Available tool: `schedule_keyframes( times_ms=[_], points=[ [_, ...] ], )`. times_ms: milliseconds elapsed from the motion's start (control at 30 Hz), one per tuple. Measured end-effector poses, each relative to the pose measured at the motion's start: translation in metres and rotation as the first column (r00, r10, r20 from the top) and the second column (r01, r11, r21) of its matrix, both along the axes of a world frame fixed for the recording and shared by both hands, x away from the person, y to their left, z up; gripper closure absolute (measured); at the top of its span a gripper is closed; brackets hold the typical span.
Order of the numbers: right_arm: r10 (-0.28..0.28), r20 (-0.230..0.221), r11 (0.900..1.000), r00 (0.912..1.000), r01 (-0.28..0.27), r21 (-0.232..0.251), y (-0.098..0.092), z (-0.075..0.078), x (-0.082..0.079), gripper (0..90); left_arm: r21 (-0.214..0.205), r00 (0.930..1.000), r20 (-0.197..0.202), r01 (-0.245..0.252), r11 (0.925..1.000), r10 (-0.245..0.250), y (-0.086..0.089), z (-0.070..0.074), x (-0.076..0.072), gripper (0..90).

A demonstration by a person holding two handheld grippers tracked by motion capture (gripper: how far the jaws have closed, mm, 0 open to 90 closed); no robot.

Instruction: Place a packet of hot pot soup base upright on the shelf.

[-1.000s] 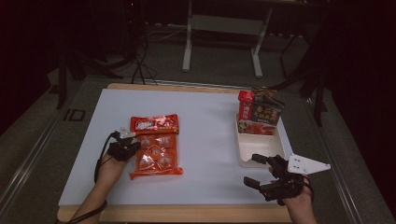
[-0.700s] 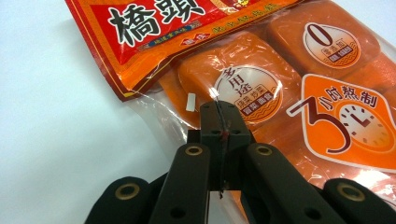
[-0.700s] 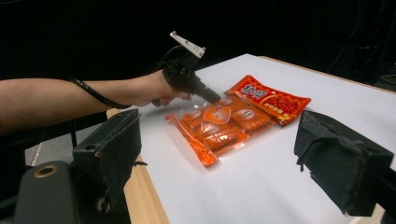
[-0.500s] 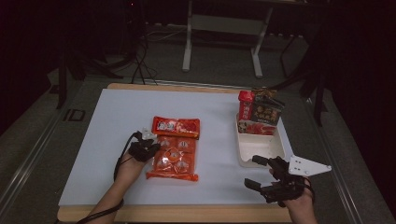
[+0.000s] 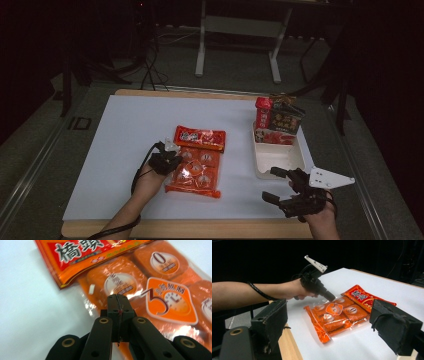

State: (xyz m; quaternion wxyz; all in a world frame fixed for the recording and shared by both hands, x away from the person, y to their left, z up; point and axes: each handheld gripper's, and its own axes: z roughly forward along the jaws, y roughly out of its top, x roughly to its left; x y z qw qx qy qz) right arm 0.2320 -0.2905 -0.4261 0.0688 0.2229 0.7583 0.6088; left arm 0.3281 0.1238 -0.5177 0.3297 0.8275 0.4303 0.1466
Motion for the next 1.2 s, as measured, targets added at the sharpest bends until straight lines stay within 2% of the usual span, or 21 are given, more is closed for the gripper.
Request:
schedule_keyframes(
  times_ms=[167, 300, 467, 667, 733, 800, 1033, 1067, 1200],
  points=[
    [0.003, 0.000, 1.0000, 1.0000, -0.003, 0.005, 0.000, 0.001, 0.000, 14.6, 0.000, 0.9994, -0.030, 0.017, 0.9999, -0.017, 0.008, -0.002, -0.014, 90.0],
    [0.006, 0.002, 1.0000, 1.0000, -0.006, 0.002, 0.001, 0.001, -0.001, 14.6, 0.013, 0.9982, -0.048, 0.036, 0.9993, -0.036, 0.007, -0.007, -0.022, 90.0],
    [0.006, 0.004, 1.0000, 1.0000, -0.006, 0.001, 0.002, 0.002, -0.002, 14.6, 0.004, 0.9984, -0.050, 0.025, 0.9997, -0.025, 0.003, -0.008, -0.026, 90.0],
    [0.008, 0.001, 1.0000, 1.0000, -0.008, 0.000, 0.002, 0.001, 0.000, 14.6, -0.023, 0.9982, -0.053, 0.025, 0.9994, -0.027, -0.004, -0.008, -0.031, 90.0],
    [0.008, 0.000, 1.0000, 1.0000, -0.008, 0.000, 0.002, 0.001, -0.001, 14.6, -0.043, 0.9971, -0.063, 0.040, 0.9982, -0.043, -0.007, -0.008, -0.033, 90.0],
    [0.008, 0.000, 1.0000, 1.0000, -0.008, 0.000, 0.002, 0.001, -0.001, 14.6, -0.046, 0.9971, -0.057, 0.046, 0.9979, -0.049, -0.012, -0.009, -0.036, 90.0],
    [0.011, -0.003, 0.9999, 0.9999, -0.011, -0.002, 0.002, 0.000, 0.000, 14.6, -0.069, 0.9966, -0.065, 0.045, 0.9966, -0.050, -0.011, -0.008, -0.034, 90.0],
    [0.011, -0.003, 0.9999, 0.9999, -0.011, -0.002, 0.002, 0.000, -0.001, 14.6, -0.061, 0.9973, -0.058, 0.042, 0.9973, -0.045, -0.011, -0.007, -0.033, 90.0],
    [0.011, -0.001, 0.9999, 0.9999, -0.011, -0.004, 0.001, 0.000, -0.001, 14.6, -0.078, 0.9990, -0.039, 0.017, 0.9968, -0.020, -0.011, -0.003, -0.026, 90.0]
  ],
)
